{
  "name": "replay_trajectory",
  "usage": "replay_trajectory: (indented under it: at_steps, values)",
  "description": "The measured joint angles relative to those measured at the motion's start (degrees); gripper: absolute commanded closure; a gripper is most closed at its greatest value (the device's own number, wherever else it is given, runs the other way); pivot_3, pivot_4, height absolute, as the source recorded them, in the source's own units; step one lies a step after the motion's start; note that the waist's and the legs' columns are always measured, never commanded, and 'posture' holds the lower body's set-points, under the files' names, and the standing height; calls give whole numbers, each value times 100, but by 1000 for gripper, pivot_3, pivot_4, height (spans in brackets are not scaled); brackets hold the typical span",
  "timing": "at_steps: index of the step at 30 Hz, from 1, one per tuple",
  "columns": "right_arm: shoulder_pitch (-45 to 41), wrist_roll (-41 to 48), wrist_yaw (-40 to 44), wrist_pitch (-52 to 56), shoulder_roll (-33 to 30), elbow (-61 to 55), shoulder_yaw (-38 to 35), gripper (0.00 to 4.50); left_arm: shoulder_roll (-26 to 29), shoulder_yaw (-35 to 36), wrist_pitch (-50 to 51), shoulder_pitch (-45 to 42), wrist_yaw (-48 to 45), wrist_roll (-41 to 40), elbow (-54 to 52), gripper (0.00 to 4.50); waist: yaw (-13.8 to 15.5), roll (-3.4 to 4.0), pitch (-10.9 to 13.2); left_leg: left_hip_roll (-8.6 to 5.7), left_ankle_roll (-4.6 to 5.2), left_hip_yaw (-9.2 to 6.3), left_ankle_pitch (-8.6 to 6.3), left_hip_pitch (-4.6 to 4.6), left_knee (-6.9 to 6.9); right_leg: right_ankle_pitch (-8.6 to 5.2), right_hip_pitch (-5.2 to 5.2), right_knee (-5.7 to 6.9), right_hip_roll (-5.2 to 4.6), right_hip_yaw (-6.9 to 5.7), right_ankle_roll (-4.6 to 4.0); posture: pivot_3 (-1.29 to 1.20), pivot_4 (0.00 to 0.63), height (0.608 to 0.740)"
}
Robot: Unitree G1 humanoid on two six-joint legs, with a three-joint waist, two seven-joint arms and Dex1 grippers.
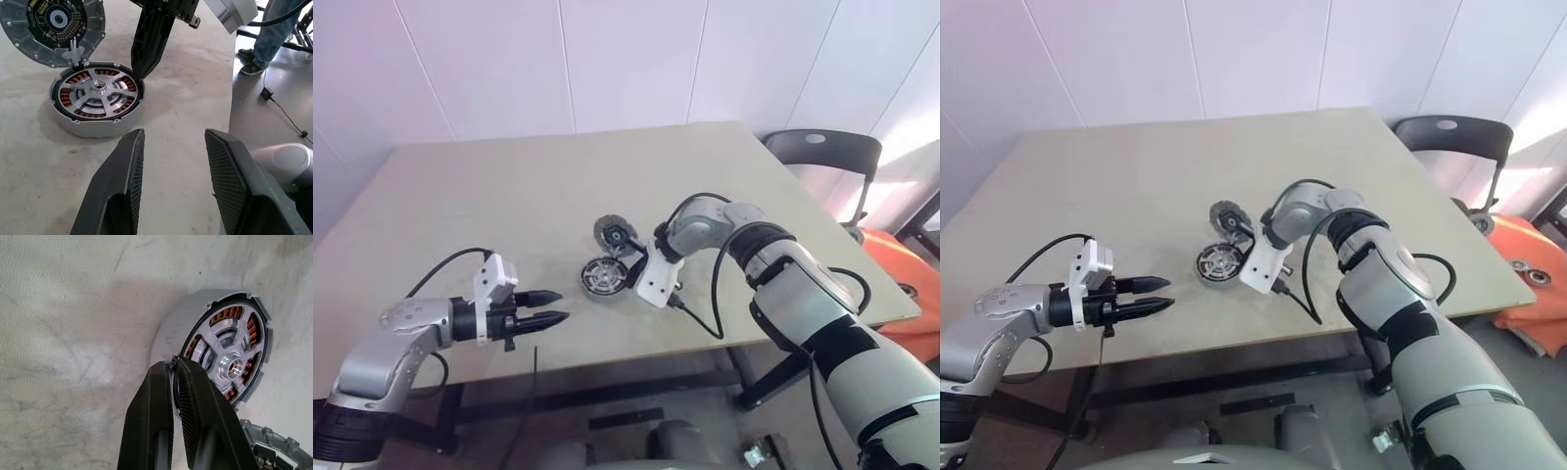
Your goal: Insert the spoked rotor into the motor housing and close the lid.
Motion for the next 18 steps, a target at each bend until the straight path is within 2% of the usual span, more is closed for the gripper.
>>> replay_trajectory:
  at_steps: [3,6,12,18]
  values:
    - [-1,151,319,94,24,24,-38,4158,-10,-1,-1,2,32,0,0,2395,15,1,1,0,0,-1,0,25,-2,-3,27,-5,0,-1,-3,0,0,740]
    - [-11,243,667,142,22,47,-72,3562,-39,-1,-1,5,63,0,0,2395,32,1,1,-2,0,0,0,55,-10,-11,61,-18,-2,-3,-16,0,0,740]
    - [-10,401,716,192,33,47,-132,1579,-59,-1,-1,10,89,0,0,2395,33,1,1,-2,0,-1,-1,55,-10,-11,60,-17,-4,-2,-16,0,0,740]
    - [-9,424,625,289,61,46,-175,1579,-88,-2,0,10,123,0,-1,2395,32,2,1,-1,0,-1,-1,55,-13,-12,58,-18,-5,-2,-17,0,0,740]
